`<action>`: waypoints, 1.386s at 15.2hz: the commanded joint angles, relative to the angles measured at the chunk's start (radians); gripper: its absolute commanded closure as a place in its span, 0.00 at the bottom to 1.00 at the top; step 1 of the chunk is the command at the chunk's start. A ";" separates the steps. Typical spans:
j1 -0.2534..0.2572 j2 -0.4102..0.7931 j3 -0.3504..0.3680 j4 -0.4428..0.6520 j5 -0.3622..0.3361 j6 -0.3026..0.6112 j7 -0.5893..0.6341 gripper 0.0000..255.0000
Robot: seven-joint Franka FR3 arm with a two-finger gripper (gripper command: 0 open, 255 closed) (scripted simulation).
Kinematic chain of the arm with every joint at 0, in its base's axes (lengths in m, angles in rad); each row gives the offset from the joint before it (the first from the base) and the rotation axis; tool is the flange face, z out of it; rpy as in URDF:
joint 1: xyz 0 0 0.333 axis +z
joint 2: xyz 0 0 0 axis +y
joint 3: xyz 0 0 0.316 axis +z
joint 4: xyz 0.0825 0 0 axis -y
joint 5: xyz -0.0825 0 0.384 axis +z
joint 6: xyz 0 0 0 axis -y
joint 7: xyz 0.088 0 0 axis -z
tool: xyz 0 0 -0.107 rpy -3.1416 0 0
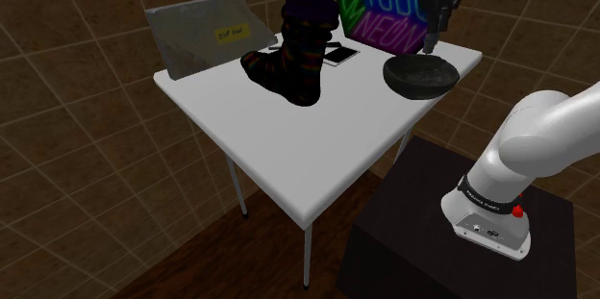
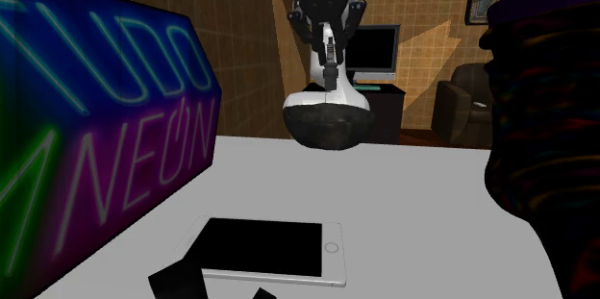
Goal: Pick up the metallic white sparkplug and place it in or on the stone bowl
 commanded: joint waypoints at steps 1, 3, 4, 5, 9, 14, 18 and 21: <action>-0.001 -0.010 -0.001 -0.035 -0.002 0.025 -0.005 1.00; -0.002 -0.020 0.000 -0.070 -0.004 0.050 -0.008 1.00; -0.002 -0.024 0.000 -0.087 -0.004 0.062 -0.009 1.00; -0.003 -0.030 0.001 -0.110 -0.005 0.080 -0.011 1.00; -0.003 -0.030 0.001 -0.110 -0.005 0.080 -0.011 1.00; -0.003 -0.030 0.001 -0.110 -0.005 0.079 -0.011 0.00; -0.003 -0.030 0.001 -0.110 -0.005 0.079 -0.011 0.00; -0.002 0.014 -0.007 -0.013 -0.007 0.026 -0.012 0.00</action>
